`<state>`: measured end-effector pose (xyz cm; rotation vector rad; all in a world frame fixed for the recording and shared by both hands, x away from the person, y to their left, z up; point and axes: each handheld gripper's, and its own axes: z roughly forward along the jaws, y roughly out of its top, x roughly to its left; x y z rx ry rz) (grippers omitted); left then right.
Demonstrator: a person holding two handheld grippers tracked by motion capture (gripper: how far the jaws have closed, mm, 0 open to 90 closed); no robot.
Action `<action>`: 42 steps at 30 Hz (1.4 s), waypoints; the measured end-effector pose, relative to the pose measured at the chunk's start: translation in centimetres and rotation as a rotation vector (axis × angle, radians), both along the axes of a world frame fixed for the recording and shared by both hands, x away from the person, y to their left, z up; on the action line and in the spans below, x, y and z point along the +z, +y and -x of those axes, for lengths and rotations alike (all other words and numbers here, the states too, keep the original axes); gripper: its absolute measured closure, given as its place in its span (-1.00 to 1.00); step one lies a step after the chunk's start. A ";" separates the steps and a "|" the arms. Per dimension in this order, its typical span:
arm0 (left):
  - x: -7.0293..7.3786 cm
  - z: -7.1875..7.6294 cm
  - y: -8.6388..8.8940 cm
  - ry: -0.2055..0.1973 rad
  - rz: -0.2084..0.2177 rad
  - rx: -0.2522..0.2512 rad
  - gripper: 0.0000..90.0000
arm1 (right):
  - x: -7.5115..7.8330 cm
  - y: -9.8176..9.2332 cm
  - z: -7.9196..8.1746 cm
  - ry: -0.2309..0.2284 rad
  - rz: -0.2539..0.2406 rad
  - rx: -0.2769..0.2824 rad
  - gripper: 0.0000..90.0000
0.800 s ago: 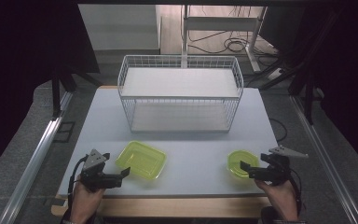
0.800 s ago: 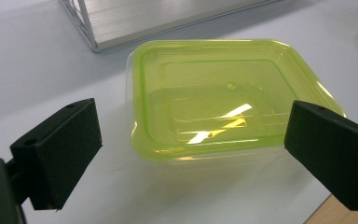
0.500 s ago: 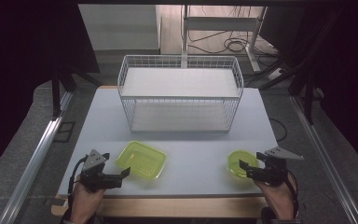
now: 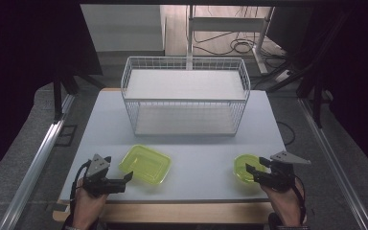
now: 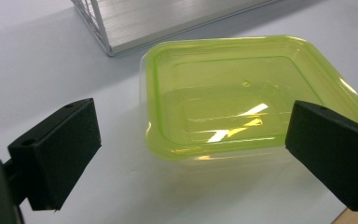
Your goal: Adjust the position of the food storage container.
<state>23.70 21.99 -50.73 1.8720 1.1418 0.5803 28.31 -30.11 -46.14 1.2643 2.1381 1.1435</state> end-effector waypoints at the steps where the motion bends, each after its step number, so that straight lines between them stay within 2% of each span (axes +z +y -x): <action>1: 0.0 0.0 0.0 -0.001 -0.002 0.001 -0.94 | 0.1 0.2 0.1 -0.004 0.001 0.007 0.02; 6: 0.0 0.0 0.1 -0.007 -0.004 0.010 -0.94 | 0.7 1.2 0.5 -0.011 0.018 0.046 0.45; 7: 0.1 0.1 0.2 -0.010 -0.007 0.017 -0.94 | 0.9 1.6 0.6 -0.005 0.024 0.065 0.64; 8: 0.1 0.1 0.2 -0.010 -0.007 0.017 -0.94 | 0.9 1.7 0.6 0.001 0.030 0.068 0.72; 9: 0.1 0.1 0.2 -0.013 -0.006 0.020 -0.94 | 0.9 1.7 0.6 0.001 0.030 0.068 0.72; 10: 0.1 0.1 0.3 -0.016 -0.005 0.022 -0.94 | 0.9 2.1 0.6 0.013 0.046 0.070 0.88; 11: 0.2 0.1 0.3 -0.016 -0.004 0.024 -0.94 | 0.9 2.1 0.6 0.013 0.046 0.070 0.88; 12: 0.2 0.1 0.4 -0.017 -0.004 0.026 -0.94 | 0.9 2.4 0.6 0.025 0.040 0.086 0.97; 18: 0.2 0.1 0.5 -0.019 0.002 0.030 -0.94 | 1.0 3.4 0.3 0.042 0.044 0.127 0.98; 22: 0.2 0.1 0.4 -0.015 -0.001 0.028 -0.94 | 1.1 4.9 -0.4 0.056 0.059 0.186 0.98; 27: 0.2 0.1 0.4 -0.014 -0.003 0.029 -0.94 | 1.5 6.0 -1.1 0.072 0.058 0.208 0.98; 29: 0.2 0.1 0.5 -0.011 -0.002 0.031 -0.94 | 1.2 6.6 -1.3 0.087 0.076 0.222 0.98; 30: 0.2 0.1 0.5 -0.010 -0.002 0.031 -0.94 | 0.6 7.1 -1.3 0.103 0.092 0.232 0.98; 34: 0.1 0.1 0.5 -0.004 -0.003 0.033 -0.94 | -0.5 7.5 -1.5 0.125 0.127 0.226 0.98; 39: 0.1 0.0 0.4 0.003 -0.014 0.035 -0.93 | -1.1 7.0 -1.9 0.145 0.145 0.206 0.98; 40: 0.0 0.0 0.4 0.004 -0.013 0.035 -0.93 | -1.2 6.6 -2.0 0.152 0.134 0.204 0.98; 42: 0.0 0.0 0.4 0.003 -0.016 0.035 -0.93 | -1.1 6.5 -2.0 0.144 0.139 0.199 0.98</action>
